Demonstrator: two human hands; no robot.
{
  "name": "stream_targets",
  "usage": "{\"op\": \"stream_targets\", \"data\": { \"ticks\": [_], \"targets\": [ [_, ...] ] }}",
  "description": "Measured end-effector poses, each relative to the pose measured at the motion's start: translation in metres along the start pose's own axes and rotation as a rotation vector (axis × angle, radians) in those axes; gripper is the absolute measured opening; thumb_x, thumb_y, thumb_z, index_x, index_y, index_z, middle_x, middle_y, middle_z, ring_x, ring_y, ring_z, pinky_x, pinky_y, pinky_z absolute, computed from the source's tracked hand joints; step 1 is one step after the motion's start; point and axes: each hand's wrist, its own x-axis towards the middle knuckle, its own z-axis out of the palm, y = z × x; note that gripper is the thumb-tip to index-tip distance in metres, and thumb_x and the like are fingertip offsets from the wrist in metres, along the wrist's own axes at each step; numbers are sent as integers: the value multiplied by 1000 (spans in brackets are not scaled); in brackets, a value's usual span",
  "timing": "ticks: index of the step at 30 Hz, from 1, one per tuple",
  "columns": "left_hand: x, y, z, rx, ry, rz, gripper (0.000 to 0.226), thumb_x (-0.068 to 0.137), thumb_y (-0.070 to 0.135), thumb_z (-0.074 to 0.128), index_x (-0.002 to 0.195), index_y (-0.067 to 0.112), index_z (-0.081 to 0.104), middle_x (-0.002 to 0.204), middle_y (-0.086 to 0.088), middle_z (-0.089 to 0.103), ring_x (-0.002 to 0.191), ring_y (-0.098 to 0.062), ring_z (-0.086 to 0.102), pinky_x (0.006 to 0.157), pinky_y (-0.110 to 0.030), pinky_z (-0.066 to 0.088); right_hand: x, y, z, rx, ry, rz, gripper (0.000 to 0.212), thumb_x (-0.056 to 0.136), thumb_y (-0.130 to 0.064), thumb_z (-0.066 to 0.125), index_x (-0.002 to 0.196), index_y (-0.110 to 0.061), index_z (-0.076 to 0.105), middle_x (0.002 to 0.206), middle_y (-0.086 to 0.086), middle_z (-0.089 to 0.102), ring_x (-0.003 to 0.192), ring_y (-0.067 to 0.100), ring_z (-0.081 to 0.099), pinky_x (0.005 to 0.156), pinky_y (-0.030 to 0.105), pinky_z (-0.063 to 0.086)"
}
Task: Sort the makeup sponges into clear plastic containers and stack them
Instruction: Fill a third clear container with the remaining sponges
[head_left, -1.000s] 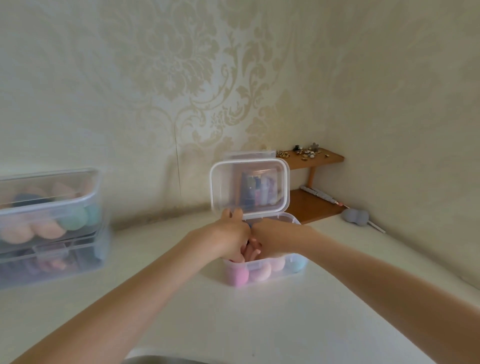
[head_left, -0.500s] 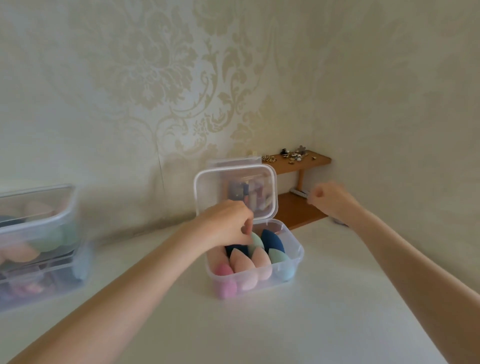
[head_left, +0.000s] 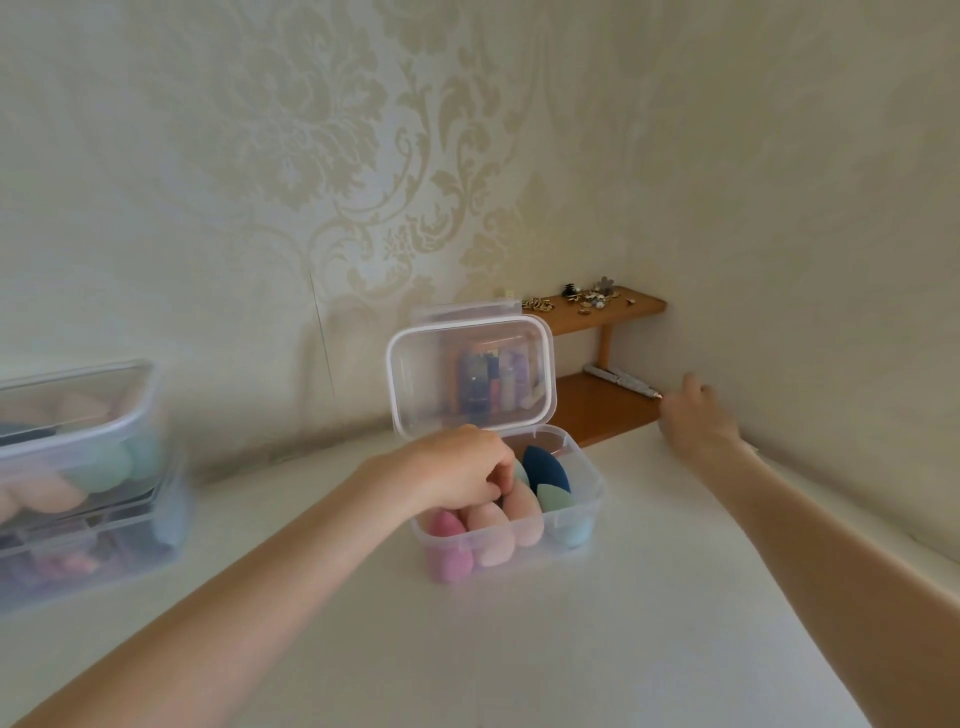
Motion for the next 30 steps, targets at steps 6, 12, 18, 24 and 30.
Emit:
{"op": "stream_targets", "data": {
  "ticks": [6,12,18,24,30],
  "targets": [
    [-3,1,-4,6,-102,-46,21,89,18,50,105,21,64,111,2,64,102,-20,61,85,-29,47,-30,-38,-85,1233,-92,-188,39,86,-18,65,118,-9,44,91,9,58,66,19,57,59,26,50],
    [1,-3,-2,101,-231,-87,29,93,26,47,116,14,57,122,-6,61,108,-25,57,94,-34,44,-54,-59,-79,1319,-965,-600,20,94,-15,49,110,-5,57,99,12,66,77,19,68,72,25,55],
    [2,-6,-2,48,-257,-45,31,91,16,45,118,19,60,119,-1,64,89,-17,53,78,-26,42,-51,-72,-76,813,-1004,-567,19,95,-8,48,113,-8,53,108,1,54,94,19,57,72,20,54],
    [5,-18,5,13,-178,-77,31,83,15,53,113,14,63,120,-2,64,100,-21,60,91,-33,49,-65,-107,-81,402,-874,-659,36,86,-3,61,121,-5,55,102,5,57,90,22,58,68,19,52],
    [2,-23,9,-56,-93,-25,27,81,8,54,103,14,67,108,-5,70,91,-20,62,77,-30,47,-83,-121,-51,205,-188,-763,35,91,-22,48,57,-15,44,56,-2,40,72,19,47,54,18,31]
  ]
}}
